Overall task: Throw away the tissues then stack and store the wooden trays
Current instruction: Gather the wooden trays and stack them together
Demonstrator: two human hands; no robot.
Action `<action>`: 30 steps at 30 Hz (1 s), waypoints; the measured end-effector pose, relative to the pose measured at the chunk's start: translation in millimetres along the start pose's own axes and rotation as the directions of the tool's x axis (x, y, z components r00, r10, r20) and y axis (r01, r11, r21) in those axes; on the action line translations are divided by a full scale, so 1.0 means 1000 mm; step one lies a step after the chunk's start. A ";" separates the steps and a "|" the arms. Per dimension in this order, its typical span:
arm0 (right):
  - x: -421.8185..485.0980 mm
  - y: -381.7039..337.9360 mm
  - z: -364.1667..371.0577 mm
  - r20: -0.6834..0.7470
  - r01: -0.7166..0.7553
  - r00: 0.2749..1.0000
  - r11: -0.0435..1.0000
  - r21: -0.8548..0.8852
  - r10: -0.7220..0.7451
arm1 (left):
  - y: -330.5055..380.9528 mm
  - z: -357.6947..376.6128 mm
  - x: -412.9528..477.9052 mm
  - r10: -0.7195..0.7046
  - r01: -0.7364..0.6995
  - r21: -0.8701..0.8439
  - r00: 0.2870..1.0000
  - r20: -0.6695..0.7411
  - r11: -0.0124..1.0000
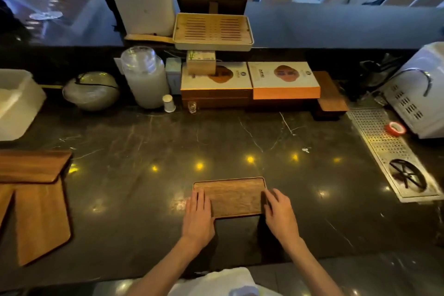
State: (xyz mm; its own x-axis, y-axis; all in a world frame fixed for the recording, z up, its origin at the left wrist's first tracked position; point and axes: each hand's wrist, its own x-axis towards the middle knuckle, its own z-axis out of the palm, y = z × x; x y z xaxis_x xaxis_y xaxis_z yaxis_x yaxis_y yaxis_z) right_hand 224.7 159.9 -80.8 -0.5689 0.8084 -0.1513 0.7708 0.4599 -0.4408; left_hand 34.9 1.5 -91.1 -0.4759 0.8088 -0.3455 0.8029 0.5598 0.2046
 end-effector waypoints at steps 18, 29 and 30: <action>-0.015 0.006 0.022 0.290 0.136 0.955 0.959 -0.248 -0.060 | 0.005 0.014 -0.014 0.037 -0.045 0.081 0.994 0.105 0.996; -0.013 -0.100 0.032 0.279 0.398 0.907 0.857 -0.328 -0.315 | -0.079 -0.012 -0.035 0.004 0.004 -0.119 0.998 0.062 0.993; -0.015 -0.120 0.039 0.289 0.437 0.891 0.832 -0.342 -0.349 | -0.097 -0.015 -0.039 -0.022 0.028 -0.122 0.999 0.050 0.992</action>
State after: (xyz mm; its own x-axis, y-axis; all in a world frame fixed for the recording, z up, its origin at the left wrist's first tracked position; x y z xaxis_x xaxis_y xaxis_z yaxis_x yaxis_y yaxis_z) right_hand 129.7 78.6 -60.4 -0.8591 0.4540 -0.2362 0.4911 0.8613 -0.1307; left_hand -29.5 -81.6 -83.1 -0.4746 0.7864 -0.3954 0.7396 0.5998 0.3052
